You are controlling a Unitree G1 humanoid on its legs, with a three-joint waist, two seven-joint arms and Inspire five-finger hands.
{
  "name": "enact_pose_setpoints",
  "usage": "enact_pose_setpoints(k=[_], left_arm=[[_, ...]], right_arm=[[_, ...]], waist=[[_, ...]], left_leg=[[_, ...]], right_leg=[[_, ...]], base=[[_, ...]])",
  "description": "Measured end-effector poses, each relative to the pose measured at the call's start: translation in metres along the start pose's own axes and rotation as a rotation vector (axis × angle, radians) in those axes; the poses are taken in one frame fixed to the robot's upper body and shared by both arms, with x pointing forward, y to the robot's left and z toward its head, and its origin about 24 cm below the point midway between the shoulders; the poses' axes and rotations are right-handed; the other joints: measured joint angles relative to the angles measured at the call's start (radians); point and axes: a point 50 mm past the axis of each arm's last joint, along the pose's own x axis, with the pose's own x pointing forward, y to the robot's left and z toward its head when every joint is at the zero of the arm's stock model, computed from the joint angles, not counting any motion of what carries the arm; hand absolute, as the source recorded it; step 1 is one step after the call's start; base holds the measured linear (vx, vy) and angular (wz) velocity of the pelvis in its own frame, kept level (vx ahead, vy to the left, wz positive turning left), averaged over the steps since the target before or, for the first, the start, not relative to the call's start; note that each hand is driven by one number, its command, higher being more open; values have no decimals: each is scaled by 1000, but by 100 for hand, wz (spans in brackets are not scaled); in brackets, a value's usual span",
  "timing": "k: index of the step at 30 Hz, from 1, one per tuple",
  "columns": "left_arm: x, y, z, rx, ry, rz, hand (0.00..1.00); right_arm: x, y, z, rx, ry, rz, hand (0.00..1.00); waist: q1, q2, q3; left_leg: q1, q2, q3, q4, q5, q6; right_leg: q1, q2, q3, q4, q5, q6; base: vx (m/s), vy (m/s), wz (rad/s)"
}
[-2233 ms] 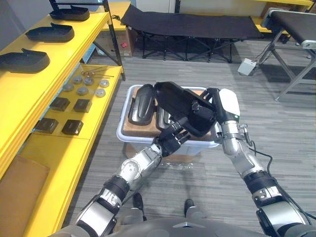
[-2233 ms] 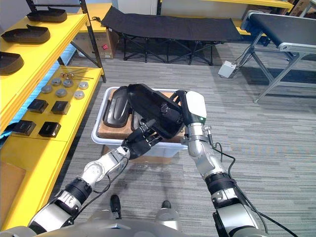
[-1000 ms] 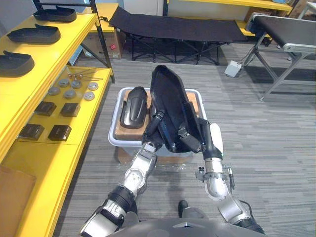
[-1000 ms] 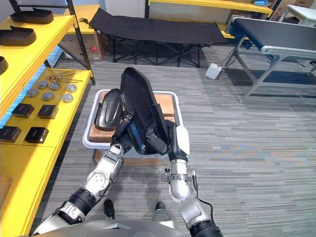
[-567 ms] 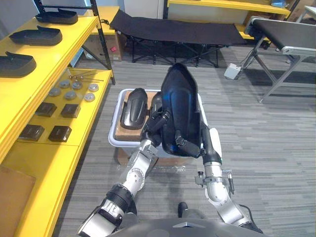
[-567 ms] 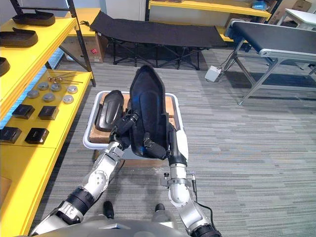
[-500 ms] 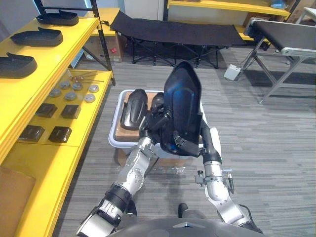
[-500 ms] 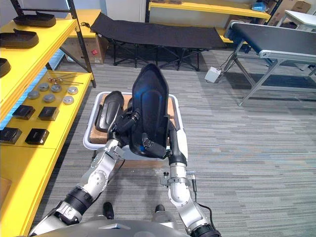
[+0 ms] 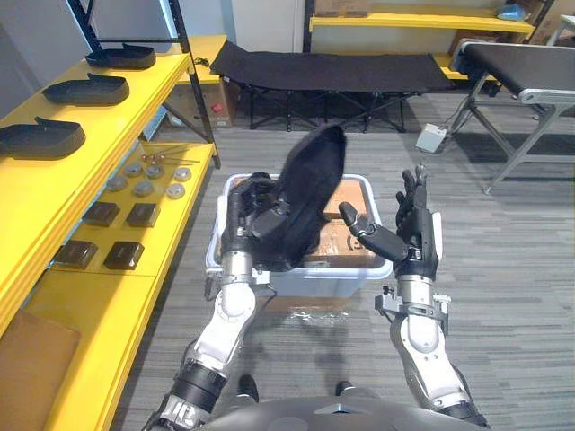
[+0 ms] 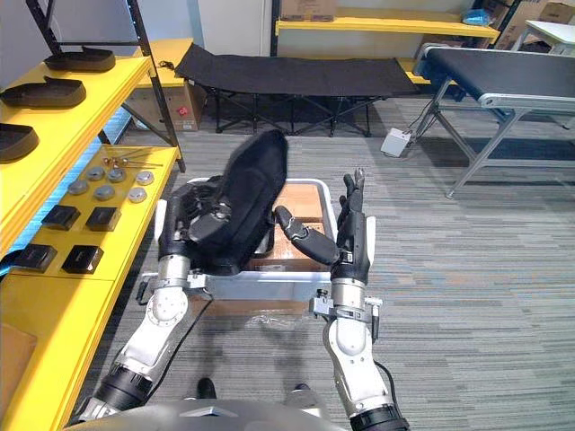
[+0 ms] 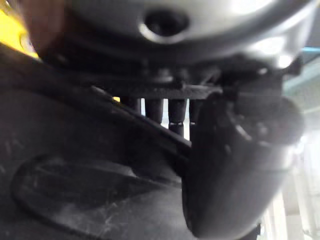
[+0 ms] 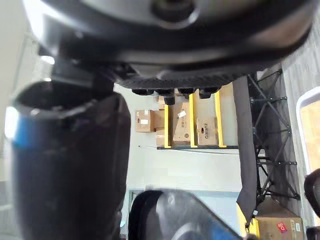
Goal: Walk over and take three plastic housings, then place them on the shelf
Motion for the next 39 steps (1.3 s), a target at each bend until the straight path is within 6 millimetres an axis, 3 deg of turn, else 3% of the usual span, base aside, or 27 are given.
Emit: enact_pose_setpoints(k=[4, 10, 16, 20, 23, 27, 34, 37, 39], left_arm=[[-2, 28, -5, -41, 22, 154, 0], [-18, 54, -6, -275, 85, 166, 0], [-39, 72, -8, -422, 132, 160, 0], [-41, 87, 6, -428, 64, 199, 0], [-42, 101, 23, -419, -16, 233, 0], [-47, 117, 38, -412, -91, 302, 0], [-74, 156, 37, -303, -82, 471, 0], [-77, 160, 38, -291, -87, 467, 0], [-75, 155, 39, -307, -95, 404, 0]], right_arm=[[-16, -4, -14, 20, 120, 11, 100], [-40, -15, -35, 80, 333, -10, 100], [-49, -37, -42, 152, 414, -61, 100], [-49, -41, -44, 147, 420, -46, 100], [-42, -31, -46, 192, 425, 10, 100], [-24, -7, -49, 213, 432, 136, 100], [0, 26, -48, 242, 404, 256, 100], [0, 24, -49, 235, 414, 214, 100], [-6, 18, -52, 229, 438, 156, 100]], waist=[[0, 9, -9], [5, 10, -10], [5, 13, -20], [24, 18, -28], [47, 22, -32], [104, 29, -40], [200, 19, -48], [200, 3, -55], [165, -5, -52]], left_leg=[[-1, 1, 1, 0, -3, -4], [-7, 1, 2, 0, -7, -8], [-11, 2, -4, 0, -12, -10], [-19, 0, -41, 1, -10, -12], [-36, -3, -93, 1, -1, -13], [-65, -15, -184, 1, 18, -14], [-85, -31, -257, 3, 26, -15], [-114, -46, -342, 4, 37, -8], [-138, -68, -438, 4, 53, -7]], right_leg=[[-1, 1, 1, -1, -3, 0], [-10, 1, 1, -1, -10, 0], [-10, 2, -3, -2, -13, 0], [5, 3, -39, -4, -17, -5], [22, 4, -95, -11, -22, -7], [52, 7, -190, -22, -33, -6], [79, 6, -272, -27, -52, -4], [61, 8, -258, 57, -112, -15], [51, 27, -137, 104, -175, -24]], base=[[0, 0, 0], [0, 0, 0], [16, -3, 1], [20, -9, 24], [9, -17, 47], [-3, -31, 61], [4, -23, 38], [34, -34, 73], [29, -48, 143]])
